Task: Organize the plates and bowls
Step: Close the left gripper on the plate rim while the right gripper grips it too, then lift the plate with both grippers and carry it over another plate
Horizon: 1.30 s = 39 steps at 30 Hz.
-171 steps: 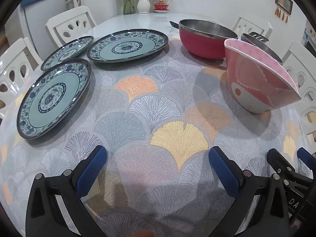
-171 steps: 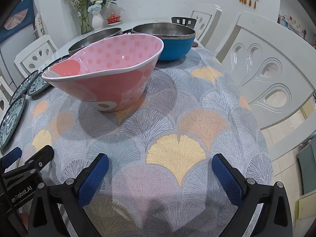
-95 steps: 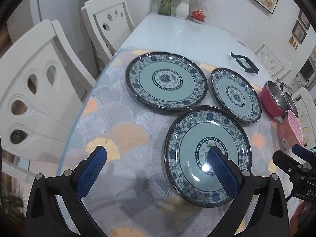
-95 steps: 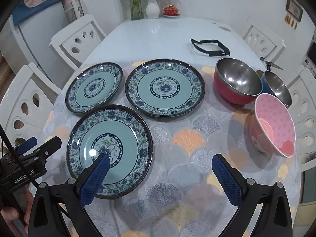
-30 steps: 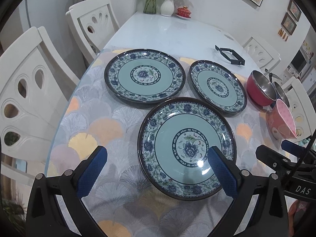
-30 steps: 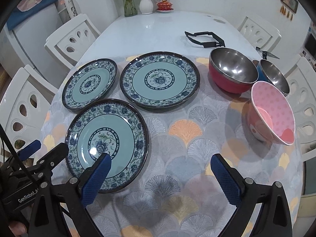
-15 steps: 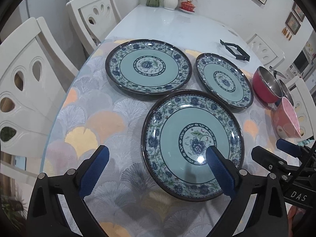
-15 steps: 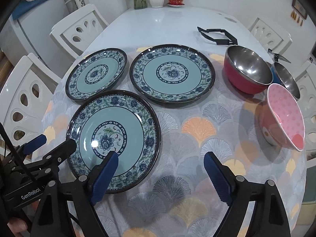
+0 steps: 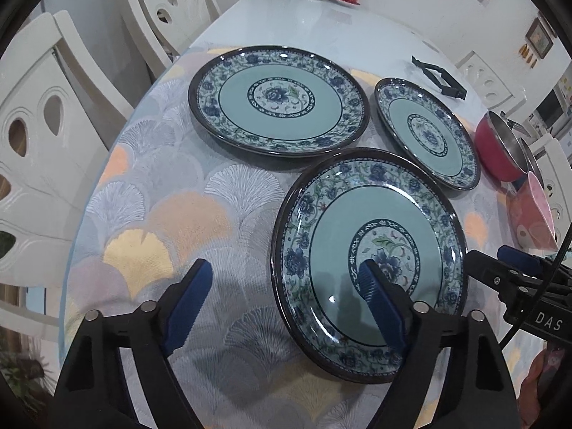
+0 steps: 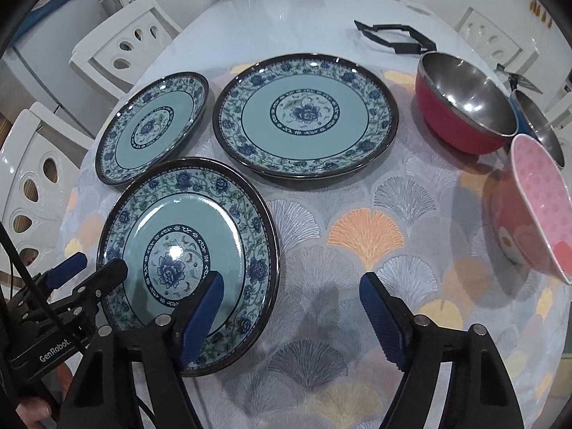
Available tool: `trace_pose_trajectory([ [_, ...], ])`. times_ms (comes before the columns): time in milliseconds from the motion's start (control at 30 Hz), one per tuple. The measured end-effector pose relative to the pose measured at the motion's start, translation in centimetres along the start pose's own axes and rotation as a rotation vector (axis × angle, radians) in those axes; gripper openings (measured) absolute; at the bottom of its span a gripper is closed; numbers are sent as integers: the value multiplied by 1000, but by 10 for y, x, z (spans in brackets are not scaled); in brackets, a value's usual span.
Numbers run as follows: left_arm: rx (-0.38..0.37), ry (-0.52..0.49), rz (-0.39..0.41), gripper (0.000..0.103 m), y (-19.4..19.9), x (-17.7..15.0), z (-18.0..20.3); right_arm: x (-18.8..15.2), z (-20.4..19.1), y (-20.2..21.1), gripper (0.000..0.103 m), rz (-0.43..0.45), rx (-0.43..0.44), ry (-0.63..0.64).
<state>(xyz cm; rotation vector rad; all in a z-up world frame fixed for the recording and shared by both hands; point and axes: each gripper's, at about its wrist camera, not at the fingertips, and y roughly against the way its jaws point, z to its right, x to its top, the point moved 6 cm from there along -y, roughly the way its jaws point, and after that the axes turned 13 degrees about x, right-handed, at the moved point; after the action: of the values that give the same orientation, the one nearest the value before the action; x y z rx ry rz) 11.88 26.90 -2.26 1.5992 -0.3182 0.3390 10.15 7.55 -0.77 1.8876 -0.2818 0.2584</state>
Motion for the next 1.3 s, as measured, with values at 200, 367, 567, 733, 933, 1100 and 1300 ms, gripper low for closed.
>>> trace_pose_trajectory([
  [200, -20, 8, -19, 63, -9, 1, -2, -1, 0, -14, 64, -34, 34, -6],
  [367, -44, 16, -2, 53, -10, 6, -5, 0, 1, -23, 51, -56, 38, -7],
  [567, -77, 12, 3, 34, -12, 11, -4, 4, -3, -27, 39, -57, 60, 17],
  [733, -129, 16, -3, 22, -13, 11, 1, 6, -14, -32, 33, -61, 86, 36],
  [933, -127, 20, 4, 22, -12, 10, 2, 3, -20, -33, 33, -63, 83, 80],
  [1100, -114, 12, 24, 22, -5, 10, -2, 4, -22, -23, 32, -41, 136, 81],
  [1300, -115, 25, 75, 22, 24, 12, -13, -5, -39, 11, 32, 5, 146, 132],
])
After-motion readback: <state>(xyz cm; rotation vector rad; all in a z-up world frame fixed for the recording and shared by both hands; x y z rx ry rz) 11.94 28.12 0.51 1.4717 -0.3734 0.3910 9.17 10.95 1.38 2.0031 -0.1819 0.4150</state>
